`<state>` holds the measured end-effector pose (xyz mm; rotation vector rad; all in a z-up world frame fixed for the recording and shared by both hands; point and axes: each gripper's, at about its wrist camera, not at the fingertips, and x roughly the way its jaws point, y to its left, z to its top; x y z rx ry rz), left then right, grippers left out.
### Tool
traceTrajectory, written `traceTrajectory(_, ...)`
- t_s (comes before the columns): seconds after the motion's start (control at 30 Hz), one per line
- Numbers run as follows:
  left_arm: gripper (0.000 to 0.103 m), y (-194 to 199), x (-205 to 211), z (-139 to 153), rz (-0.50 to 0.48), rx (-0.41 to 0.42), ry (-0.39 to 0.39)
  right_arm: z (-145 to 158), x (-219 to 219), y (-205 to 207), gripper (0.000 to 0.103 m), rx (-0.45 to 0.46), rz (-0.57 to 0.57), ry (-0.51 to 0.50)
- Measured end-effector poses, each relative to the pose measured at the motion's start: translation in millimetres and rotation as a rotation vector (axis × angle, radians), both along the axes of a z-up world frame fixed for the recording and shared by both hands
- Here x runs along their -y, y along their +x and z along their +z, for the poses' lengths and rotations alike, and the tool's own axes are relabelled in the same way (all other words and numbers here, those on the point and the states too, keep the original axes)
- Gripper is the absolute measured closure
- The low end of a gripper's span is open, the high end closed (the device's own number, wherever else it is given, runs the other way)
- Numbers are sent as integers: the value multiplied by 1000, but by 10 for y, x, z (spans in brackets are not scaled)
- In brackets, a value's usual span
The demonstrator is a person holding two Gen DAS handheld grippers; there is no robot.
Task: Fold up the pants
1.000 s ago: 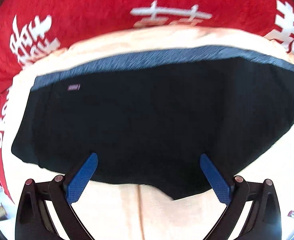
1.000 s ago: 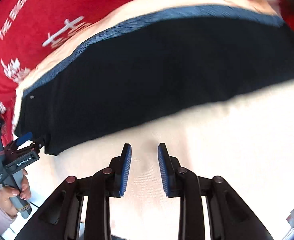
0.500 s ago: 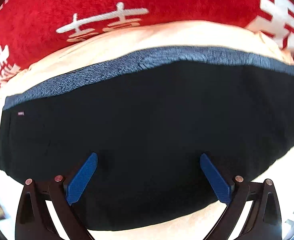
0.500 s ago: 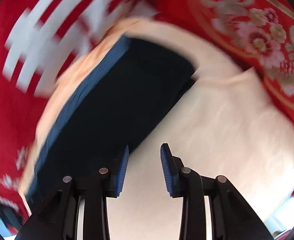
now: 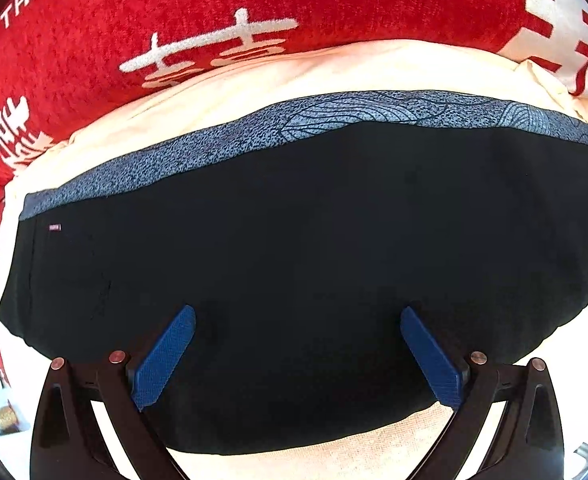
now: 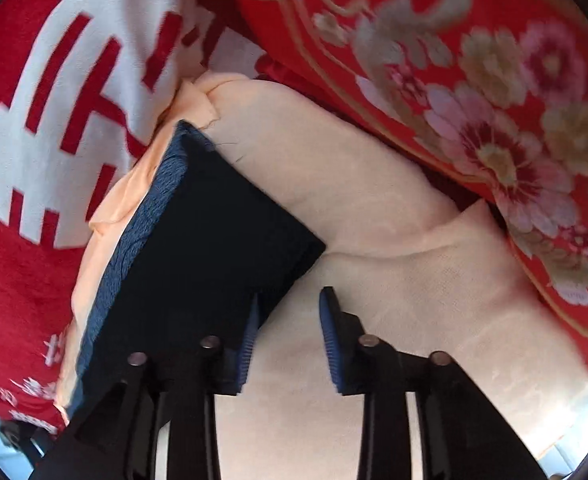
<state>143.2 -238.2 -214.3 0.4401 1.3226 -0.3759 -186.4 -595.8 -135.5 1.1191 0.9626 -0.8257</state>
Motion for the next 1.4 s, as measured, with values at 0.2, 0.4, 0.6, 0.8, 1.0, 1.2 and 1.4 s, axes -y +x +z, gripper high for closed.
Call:
traceTrajectory(0.2, 0, 22, -13, 7, 31, -32, 7, 306, -135, 249, 69, -199, 134, -177)
traceTrajectory(0.4, 0, 70, -79, -46, 103, -102, -19, 701, -702, 569, 65, -106, 376, -247)
traceTrajectory(0.6, 0, 10, -106, -55, 99, -101, -5, 249, -1083, 1111, 64, -126, 587, -160)
traceTrajectory(0.8, 0, -21, -20, 1, 98, -77, 18, 171, -902, 716, 64, -70, 380, -15)
traceTrajectory(1.0, 0, -58, 104, 15, 95, -47, 60, 217, -1047, 281, 58, -88, 376, 43)
traceTrajectory(1.2, 0, -135, 304, 100, 48, -21, 128, 48, -1179, 26, 58, -107, 339, 122)
traceTrajectory(1.4, 0, -327, 462, 318, -17, -30, 95, 50, -1210, -26, 56, -88, 340, 123)
